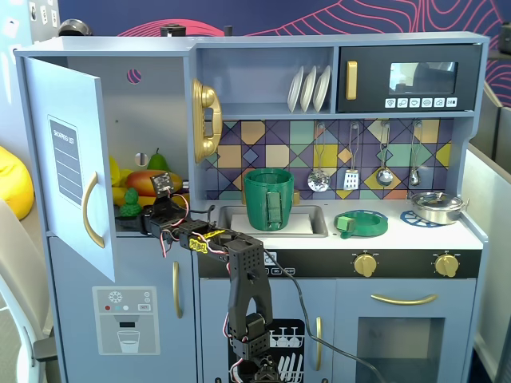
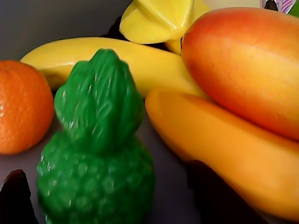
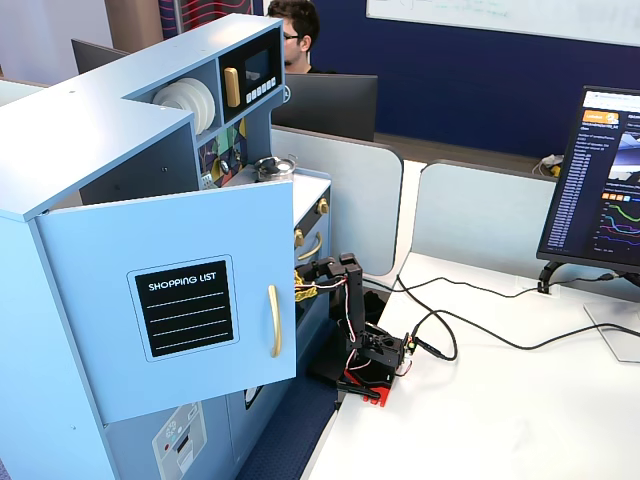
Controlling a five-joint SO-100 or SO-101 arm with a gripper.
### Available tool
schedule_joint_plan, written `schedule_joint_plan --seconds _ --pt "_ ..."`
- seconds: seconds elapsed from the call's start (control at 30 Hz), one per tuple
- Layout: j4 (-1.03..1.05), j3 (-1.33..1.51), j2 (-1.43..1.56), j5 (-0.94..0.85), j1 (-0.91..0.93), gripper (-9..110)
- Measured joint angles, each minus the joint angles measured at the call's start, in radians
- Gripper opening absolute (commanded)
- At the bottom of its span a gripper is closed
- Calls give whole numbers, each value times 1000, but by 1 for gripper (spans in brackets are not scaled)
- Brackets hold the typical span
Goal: Pick up the green pineapple from the left cabinet and place it in the green recipient
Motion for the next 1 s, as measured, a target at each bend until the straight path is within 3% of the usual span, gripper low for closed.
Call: schedule_joint_plan --seconds 0.13,0.27,0.4,0.8,1.0 --pt "0 -25 -23 0 0 38" --pt "2 -43 -41 0 0 29" --pt "17 -64 -51 -11 0 0" --pt "71 -72 -31 -38 -17 0" --pt "144 181 241 -224 -89 0"
